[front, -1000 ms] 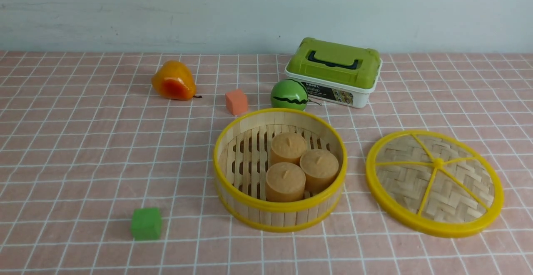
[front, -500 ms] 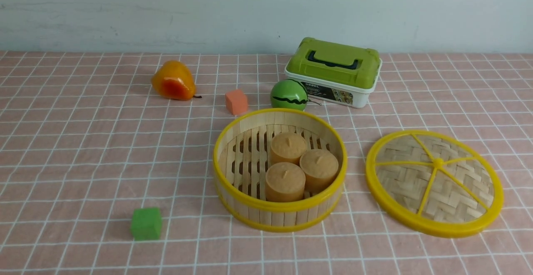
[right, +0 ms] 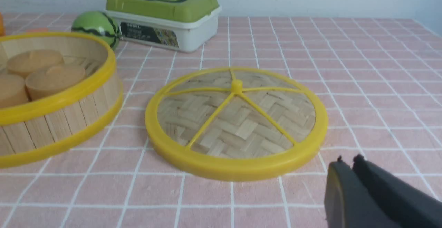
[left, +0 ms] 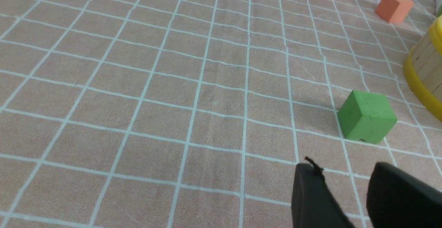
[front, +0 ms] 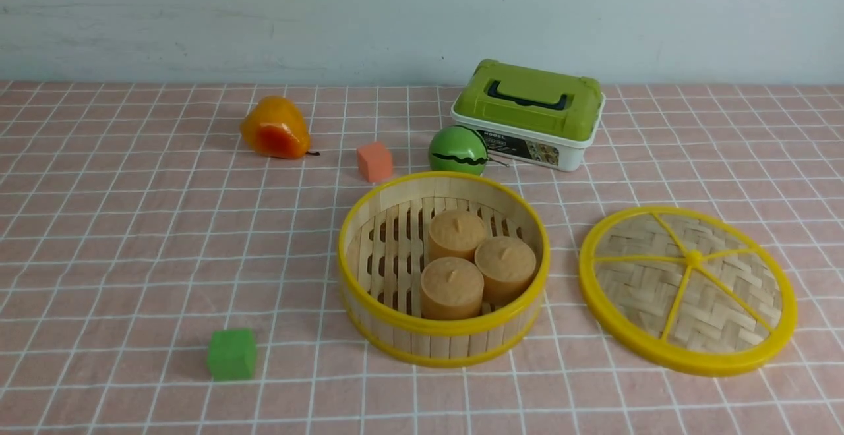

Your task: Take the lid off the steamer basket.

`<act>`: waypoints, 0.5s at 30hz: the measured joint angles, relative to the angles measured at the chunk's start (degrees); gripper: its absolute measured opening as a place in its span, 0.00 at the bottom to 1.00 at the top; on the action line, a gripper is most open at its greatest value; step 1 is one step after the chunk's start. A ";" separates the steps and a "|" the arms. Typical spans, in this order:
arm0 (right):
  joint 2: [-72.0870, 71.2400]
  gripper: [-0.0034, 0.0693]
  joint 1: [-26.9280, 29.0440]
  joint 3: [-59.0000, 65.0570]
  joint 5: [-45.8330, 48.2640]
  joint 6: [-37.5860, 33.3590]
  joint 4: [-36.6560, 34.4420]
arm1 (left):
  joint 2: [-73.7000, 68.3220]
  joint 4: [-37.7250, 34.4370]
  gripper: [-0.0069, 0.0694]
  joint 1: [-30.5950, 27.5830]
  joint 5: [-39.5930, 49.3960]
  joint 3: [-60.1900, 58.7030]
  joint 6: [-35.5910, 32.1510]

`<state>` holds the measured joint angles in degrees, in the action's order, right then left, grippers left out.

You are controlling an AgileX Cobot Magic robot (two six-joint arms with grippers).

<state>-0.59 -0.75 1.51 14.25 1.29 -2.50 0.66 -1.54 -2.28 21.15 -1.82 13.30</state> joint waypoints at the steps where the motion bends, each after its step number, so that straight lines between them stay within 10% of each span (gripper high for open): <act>1: -0.05 0.07 0.00 0.00 0.89 0.13 0.00 | 0.00 0.00 0.40 0.00 0.00 0.00 0.00; 15: -0.05 0.09 -0.29 -0.33 7.05 0.18 0.34 | 0.00 0.00 0.40 0.00 0.00 0.00 0.00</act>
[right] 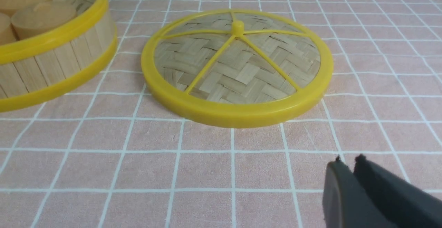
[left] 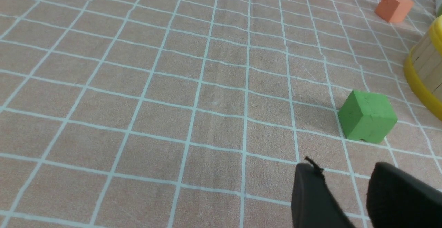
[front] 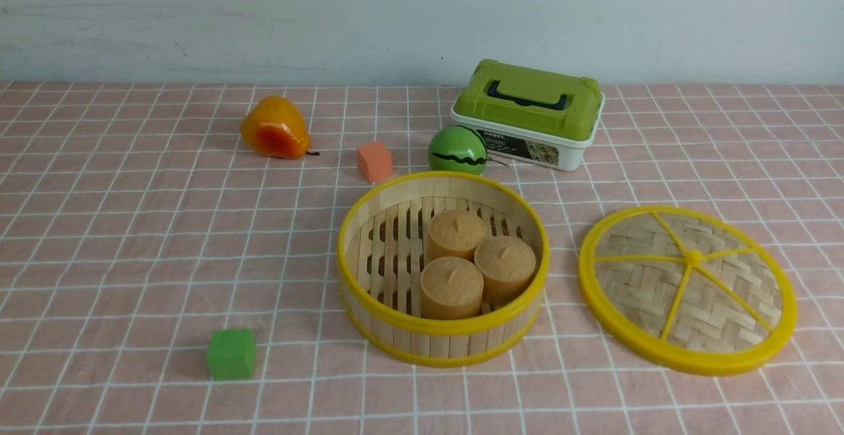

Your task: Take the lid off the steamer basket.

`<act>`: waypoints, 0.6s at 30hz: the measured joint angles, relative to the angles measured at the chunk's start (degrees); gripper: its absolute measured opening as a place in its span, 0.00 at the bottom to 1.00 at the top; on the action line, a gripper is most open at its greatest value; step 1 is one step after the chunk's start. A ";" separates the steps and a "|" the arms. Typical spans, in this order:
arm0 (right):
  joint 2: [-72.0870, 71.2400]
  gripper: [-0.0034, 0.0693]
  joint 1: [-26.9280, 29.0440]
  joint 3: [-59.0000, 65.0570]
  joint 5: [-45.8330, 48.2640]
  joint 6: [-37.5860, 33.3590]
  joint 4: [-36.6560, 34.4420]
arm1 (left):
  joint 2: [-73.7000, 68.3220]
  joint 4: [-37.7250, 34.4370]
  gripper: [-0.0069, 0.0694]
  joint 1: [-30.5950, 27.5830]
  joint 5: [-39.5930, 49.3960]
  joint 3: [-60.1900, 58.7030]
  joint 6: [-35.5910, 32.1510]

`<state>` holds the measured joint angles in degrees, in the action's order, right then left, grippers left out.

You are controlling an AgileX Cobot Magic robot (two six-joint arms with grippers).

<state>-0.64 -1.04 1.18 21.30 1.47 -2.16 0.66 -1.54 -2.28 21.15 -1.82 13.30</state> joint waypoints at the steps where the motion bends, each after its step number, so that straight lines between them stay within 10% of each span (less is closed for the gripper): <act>1: 0.00 0.09 0.00 0.00 0.01 0.00 0.00 | 0.00 0.00 0.40 0.00 0.00 0.00 0.00; 18: 0.00 0.11 0.00 0.00 0.19 0.00 0.10 | 0.00 0.00 0.40 0.00 0.00 0.00 0.00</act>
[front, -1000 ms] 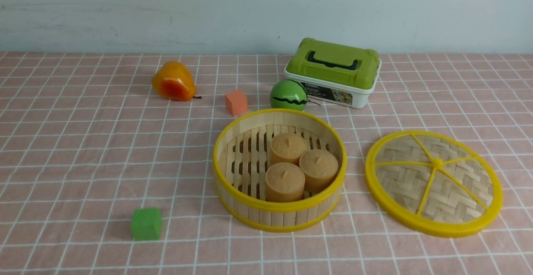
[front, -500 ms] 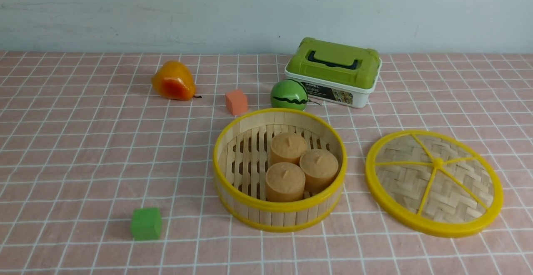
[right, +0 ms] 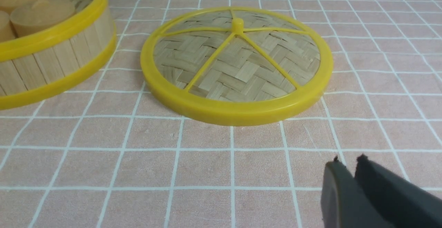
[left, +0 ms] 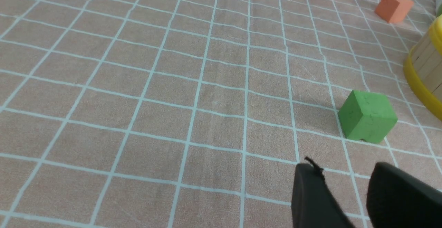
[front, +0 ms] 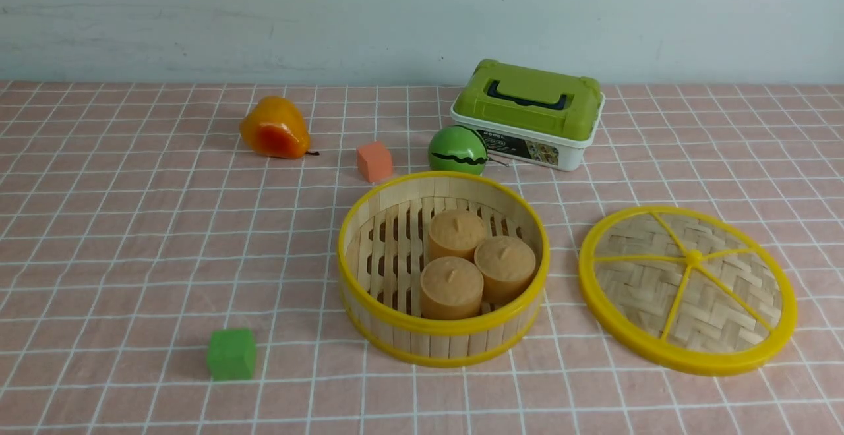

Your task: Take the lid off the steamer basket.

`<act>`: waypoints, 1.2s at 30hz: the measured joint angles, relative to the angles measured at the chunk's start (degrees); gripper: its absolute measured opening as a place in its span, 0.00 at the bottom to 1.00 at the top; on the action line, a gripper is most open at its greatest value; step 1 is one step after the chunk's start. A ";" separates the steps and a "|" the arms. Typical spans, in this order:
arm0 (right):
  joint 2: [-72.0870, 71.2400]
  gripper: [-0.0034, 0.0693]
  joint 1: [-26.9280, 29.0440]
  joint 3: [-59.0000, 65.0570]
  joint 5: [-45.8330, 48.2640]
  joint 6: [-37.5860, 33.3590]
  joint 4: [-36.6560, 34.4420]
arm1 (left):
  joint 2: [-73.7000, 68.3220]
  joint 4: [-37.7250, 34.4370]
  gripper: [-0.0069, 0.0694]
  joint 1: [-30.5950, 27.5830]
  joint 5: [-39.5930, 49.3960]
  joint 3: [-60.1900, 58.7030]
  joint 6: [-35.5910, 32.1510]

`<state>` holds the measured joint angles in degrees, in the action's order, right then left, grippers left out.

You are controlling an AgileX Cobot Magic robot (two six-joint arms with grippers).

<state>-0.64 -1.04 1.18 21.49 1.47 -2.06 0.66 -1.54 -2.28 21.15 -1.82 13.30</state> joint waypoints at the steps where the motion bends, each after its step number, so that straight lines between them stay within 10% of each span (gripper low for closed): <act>1: 0.00 0.11 0.00 0.00 0.00 0.00 0.00 | 0.00 0.00 0.40 0.00 0.00 0.00 0.00; 36: 0.00 0.16 0.00 -0.02 0.07 0.00 0.10 | 0.00 0.00 0.40 0.00 0.00 0.00 0.00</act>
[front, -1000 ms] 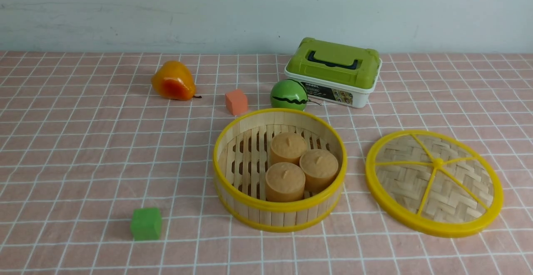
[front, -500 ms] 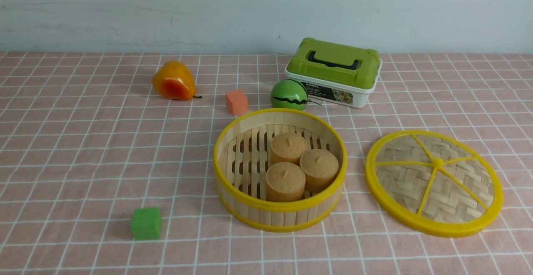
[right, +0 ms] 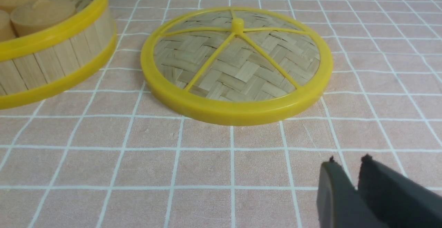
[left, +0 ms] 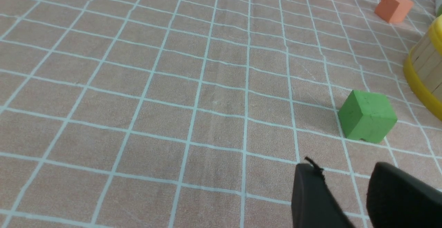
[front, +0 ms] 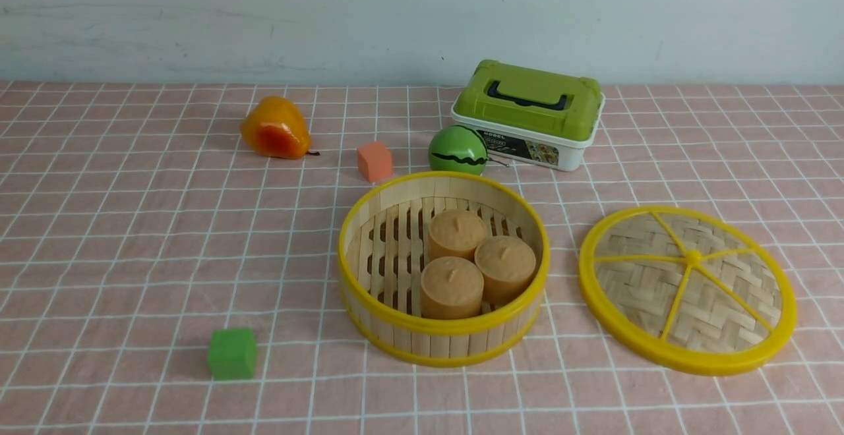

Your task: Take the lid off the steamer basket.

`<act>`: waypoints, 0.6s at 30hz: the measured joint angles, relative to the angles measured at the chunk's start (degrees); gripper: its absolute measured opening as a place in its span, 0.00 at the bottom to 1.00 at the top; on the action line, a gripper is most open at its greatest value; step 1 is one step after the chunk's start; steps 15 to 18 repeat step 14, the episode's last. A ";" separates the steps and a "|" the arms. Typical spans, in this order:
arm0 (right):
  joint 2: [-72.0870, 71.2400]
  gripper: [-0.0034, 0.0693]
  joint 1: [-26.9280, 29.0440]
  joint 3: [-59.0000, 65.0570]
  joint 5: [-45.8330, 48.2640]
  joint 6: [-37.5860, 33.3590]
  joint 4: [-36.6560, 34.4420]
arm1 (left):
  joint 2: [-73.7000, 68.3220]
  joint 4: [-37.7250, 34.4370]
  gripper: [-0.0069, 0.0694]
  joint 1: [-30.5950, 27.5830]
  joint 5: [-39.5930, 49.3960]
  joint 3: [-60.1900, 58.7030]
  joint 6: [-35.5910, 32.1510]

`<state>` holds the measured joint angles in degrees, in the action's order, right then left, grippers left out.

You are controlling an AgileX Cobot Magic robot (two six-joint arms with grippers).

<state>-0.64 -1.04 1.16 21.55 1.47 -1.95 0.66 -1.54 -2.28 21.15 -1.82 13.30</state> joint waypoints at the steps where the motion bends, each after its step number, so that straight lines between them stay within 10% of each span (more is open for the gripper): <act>1: 0.00 0.16 0.00 0.00 0.00 0.00 0.00 | 0.00 0.00 0.40 0.00 0.00 0.00 0.00; 18: 0.00 0.19 0.00 -0.04 0.00 -0.11 0.00 | 0.00 0.00 0.40 0.00 0.00 0.00 0.00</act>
